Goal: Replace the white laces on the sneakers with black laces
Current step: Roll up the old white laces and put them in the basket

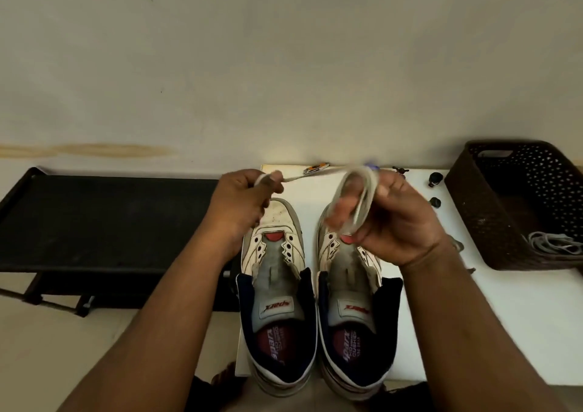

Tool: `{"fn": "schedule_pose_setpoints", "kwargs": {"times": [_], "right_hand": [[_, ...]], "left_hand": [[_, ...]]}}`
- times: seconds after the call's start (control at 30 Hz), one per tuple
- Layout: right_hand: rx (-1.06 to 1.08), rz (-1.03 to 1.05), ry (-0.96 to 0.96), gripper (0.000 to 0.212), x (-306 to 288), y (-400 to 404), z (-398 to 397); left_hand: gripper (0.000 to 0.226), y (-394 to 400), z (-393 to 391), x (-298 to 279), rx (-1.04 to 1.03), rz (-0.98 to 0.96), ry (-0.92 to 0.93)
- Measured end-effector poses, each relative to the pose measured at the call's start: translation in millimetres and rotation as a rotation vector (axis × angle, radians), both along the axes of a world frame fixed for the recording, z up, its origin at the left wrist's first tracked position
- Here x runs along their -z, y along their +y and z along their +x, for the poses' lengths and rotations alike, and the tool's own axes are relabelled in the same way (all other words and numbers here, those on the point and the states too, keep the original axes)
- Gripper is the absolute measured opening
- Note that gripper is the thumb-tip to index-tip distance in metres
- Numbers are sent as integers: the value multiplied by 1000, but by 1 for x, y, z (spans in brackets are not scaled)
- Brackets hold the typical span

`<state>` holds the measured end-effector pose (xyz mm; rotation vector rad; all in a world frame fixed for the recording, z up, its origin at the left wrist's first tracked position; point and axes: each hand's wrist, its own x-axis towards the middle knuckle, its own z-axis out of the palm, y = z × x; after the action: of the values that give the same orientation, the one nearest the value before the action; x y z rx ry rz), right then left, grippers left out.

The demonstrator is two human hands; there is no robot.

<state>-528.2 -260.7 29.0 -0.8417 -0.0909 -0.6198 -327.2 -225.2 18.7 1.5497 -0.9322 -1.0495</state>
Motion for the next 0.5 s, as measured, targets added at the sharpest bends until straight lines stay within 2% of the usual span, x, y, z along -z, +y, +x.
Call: {"fn": "schedule_pose_setpoints", "kwargs": {"times": [0.07,0.13,0.2,0.27,0.37,0.43,0.5], "right_hand": [[275,158,-147,24,-4,-1,6],[610,375,-182,28,-6,-5,10],[836,513,-169,30,-1,-11,10],[974,523,-57,26,9,-17,8],[1114,337,238,19,17,-18,10],[1147,46,522,20,15,-14,13],[1051,-288,849,16,19,-10,17]], "left_hand": [[21,0,-8,5,18,19,21],[15,0,-13,7,57,3,-14],[9,1,-15,6,107,-45,-95],[8,2,-14,2,159,-98,-193],[11,6,-12,-6,246,-116,-284],[10,8,-9,-11,261,-149,-269],[16,10,-4,-13,221,-210,-225]]}}
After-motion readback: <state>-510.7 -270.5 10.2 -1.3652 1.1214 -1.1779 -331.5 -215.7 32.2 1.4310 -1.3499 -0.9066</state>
